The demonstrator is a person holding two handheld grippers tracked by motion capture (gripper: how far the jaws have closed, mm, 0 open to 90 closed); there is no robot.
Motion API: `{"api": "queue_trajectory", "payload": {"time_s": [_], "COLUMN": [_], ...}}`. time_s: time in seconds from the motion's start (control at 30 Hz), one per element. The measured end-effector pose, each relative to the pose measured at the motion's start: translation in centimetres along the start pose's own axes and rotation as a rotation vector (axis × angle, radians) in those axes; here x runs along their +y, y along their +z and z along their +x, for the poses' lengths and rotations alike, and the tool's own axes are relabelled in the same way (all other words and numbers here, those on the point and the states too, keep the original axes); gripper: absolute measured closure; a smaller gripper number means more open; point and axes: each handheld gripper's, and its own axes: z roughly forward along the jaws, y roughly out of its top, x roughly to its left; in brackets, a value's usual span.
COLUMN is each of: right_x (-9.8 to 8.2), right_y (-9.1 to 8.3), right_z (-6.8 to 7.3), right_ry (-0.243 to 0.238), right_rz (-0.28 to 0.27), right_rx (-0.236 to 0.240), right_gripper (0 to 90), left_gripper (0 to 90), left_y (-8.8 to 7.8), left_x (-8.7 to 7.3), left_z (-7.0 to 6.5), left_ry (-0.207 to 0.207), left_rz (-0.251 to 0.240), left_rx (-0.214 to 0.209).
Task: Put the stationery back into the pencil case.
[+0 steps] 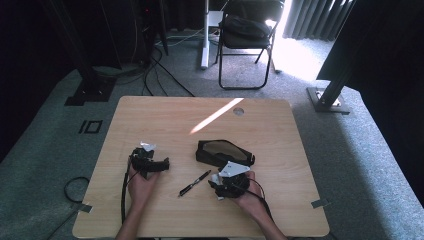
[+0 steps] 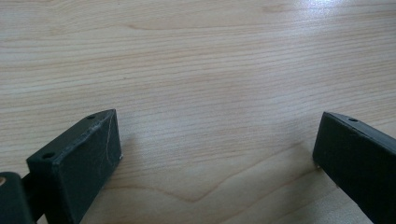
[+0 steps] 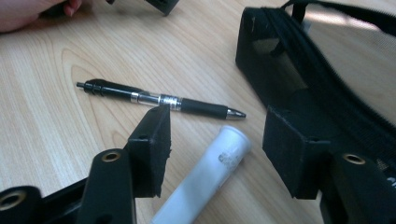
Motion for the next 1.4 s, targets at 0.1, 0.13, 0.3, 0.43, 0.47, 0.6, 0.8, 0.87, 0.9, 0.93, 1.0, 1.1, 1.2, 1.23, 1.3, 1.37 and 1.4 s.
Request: {"api": "queue_trajectory", "payload": {"time_s": [0.1,0.13,0.3,0.43,0.47,0.6,0.8,0.87,0.9,0.93,1.0,1.1,1.2,1.23,1.3,1.37,1.4], "right_x": [-0.3,-0.4,-0.9,-1.3,-1.4,-1.8,-2.3,-2.5,-2.5,-2.6,-2.6,-2.7,-2.8,-2.9,-2.9,-3.0,-3.0], "right_y": [0.1,0.1,0.3,0.4,0.4,0.5,0.6,0.7,0.8,0.8,0.9,0.9,0.8,0.8,0.8,0.8,0.8], "right_z": [0.0,0.0,0.0,0.1,0.1,0.4,0.6,0.6,0.6,0.6,0.5,0.5,0.5,0.4,0.3,0.2,0.1], "right_ry": [0.004,0.004,0.006,-0.002,-0.003,-0.014,-0.007,-0.008,-0.008,-0.007,-0.006,-0.007,-0.006,-0.007,0.001,0.003,0.003], "right_rz": [0.005,0.010,0.029,0.048,0.052,0.069,0.091,0.101,0.105,0.108,0.113,0.120,0.125,0.126,0.128,0.131,0.132], "right_rx": [-0.002,-0.001,0.000,-0.001,0.000,0.002,0.013,0.018,0.017,0.019,0.020,0.017,0.010,0.007,0.004,0.003,0.001], "right_gripper": [38.2,37.8,37.7,37.8,37.8,37.9,40.3,41.6,42.5,43.6,46.3,49.6,53.2,54.5,56.5,57.5,58.3], "left_gripper": [1.2,1.2,1.3,1.3,1.3,1.3,1.3,1.3,1.3,1.3,1.3,1.3,1.3,1.3,1.3,1.3,1.3], "left_y": [0.0,0.0,0.0,0.0,0.0,0.0,0.0,0.0,0.0,0.0,0.0,0.0,0.0,0.0,0.0,0.0,0.0], "left_x": [0.0,0.0,0.0,0.0,0.0,0.0,0.0,0.0,0.0,0.0,0.0,0.0,0.0,0.0,0.0,0.0,0.0], "left_z": [0.0,0.0,0.0,0.0,0.0,0.0,0.0,0.0,0.0,0.0,0.0,0.0,0.0,0.0,0.0,0.0,0.0], "left_ry": [0.000,0.000,0.000,0.000,0.000,0.000,0.000,0.000,0.000,0.000,0.000,0.000,0.000,0.000,0.000,0.000,0.000], "left_rz": [0.000,0.000,0.000,0.000,0.000,0.000,0.000,0.000,0.000,0.000,0.000,0.000,0.000,0.000,0.000,0.000,0.000], "left_rx": [0.000,0.000,0.000,0.000,0.000,0.000,0.000,0.000,0.000,0.000,0.000,0.000,0.000,0.000,0.000,0.000,0.000]}}
